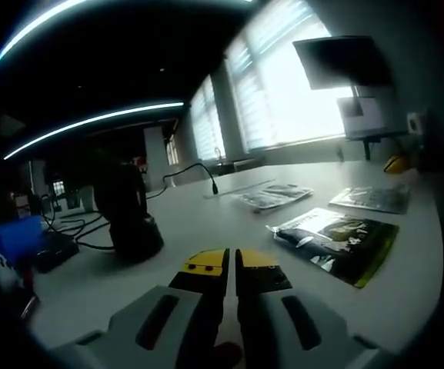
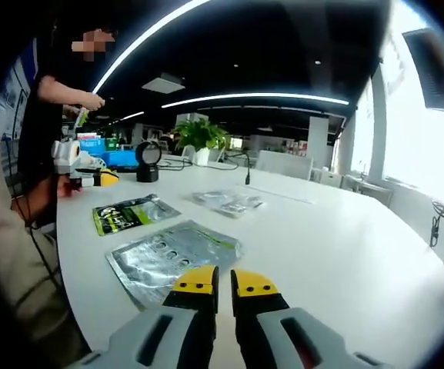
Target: Clip sheet goods on table flip sheet goods clip sheet goods scan sheet goods put sheet goods back to table
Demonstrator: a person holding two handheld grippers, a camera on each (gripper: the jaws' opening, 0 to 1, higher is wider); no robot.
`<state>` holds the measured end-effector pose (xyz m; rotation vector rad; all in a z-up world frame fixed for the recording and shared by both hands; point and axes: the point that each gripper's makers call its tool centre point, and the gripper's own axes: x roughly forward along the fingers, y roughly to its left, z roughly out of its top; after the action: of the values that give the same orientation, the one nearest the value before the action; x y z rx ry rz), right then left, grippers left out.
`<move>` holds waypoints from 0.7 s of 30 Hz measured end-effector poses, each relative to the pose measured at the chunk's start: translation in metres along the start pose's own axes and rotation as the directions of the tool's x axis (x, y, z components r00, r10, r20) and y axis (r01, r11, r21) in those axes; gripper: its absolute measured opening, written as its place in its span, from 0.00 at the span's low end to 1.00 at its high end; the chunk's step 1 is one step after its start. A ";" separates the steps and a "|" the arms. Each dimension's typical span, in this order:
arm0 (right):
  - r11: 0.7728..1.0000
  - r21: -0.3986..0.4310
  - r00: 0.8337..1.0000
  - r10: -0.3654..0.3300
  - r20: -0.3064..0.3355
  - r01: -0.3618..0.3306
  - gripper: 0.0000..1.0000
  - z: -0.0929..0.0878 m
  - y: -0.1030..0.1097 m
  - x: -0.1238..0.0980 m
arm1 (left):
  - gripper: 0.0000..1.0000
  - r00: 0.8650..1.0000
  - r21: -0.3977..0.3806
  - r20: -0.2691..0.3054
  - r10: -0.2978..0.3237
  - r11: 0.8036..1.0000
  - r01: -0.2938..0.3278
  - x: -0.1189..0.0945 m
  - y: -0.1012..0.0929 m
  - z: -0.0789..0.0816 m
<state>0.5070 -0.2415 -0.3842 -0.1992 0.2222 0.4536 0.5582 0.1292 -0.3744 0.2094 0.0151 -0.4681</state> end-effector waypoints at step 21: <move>0.995 -0.080 0.993 0.046 -0.111 -0.055 0.13 0.019 -0.002 0.031 | 0.00 1.000 0.008 -0.007 -0.005 1.000 0.005 0.003 0.003 -0.005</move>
<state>0.5384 -0.2261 -0.3736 -0.3009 0.3165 0.5031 0.5623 0.1315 -0.3786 0.2193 0.0206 -0.4724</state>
